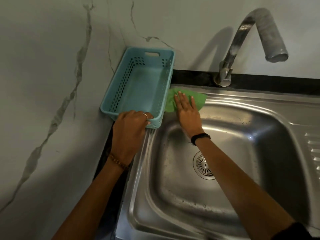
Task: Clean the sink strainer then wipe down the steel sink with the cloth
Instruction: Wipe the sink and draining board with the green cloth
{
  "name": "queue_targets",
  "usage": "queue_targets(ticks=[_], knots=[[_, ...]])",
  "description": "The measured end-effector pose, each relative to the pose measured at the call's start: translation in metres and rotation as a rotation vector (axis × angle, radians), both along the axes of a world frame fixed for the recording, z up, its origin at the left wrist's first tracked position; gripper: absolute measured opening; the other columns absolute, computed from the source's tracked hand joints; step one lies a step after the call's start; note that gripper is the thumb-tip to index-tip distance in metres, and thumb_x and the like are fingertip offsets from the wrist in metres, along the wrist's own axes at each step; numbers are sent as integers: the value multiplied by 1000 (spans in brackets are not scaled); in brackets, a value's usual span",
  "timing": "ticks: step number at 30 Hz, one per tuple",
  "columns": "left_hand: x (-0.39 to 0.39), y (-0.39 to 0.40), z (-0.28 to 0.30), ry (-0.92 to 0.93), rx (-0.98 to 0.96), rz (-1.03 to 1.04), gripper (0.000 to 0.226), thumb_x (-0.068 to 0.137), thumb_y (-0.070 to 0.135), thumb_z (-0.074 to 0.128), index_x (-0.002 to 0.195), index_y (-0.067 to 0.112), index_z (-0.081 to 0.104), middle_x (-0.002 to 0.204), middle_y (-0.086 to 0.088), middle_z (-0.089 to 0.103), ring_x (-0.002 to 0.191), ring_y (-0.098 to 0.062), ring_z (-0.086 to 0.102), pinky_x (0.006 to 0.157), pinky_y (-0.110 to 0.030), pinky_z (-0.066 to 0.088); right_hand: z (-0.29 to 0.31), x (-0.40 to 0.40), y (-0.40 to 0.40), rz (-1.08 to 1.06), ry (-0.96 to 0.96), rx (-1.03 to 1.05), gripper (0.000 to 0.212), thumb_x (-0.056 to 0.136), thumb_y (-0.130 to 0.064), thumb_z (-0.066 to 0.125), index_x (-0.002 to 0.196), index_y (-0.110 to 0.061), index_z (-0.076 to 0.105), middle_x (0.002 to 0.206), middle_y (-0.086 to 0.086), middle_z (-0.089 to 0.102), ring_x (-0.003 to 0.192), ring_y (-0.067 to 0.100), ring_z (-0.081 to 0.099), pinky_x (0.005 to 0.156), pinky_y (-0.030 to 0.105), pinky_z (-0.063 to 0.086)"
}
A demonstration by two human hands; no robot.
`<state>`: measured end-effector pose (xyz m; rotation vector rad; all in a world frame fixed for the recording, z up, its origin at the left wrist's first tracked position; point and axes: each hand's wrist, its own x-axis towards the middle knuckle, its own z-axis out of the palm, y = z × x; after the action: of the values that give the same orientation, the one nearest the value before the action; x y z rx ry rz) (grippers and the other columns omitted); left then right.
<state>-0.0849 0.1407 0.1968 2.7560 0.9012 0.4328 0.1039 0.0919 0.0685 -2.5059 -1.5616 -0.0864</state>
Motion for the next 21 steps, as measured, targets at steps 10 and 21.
queue_targets(ticks=[10, 21], knots=[[5, -24, -15, -53, -10, -131, 60, 77, -15, 53, 133, 5, 46, 142, -17, 44, 137, -35, 32, 115, -51, 20, 14, 82, -131, -361, 97, -15, 59, 95, -1, 36, 148, -10, 12, 158, 15, 9, 146, 29, 9, 119, 45, -2], [98, -35, -59, 97, -167, -244, 77, 90, 11, 51, 147, 12, -2, 158, -7, -4, 146, -19, -7, 115, -26, -2, 21, 28, -54, -150, 243, -17, 61, 96, 0, 35, 149, -15, 9, 158, 14, -1, 146, 28, -1, 118, 40, -4]])
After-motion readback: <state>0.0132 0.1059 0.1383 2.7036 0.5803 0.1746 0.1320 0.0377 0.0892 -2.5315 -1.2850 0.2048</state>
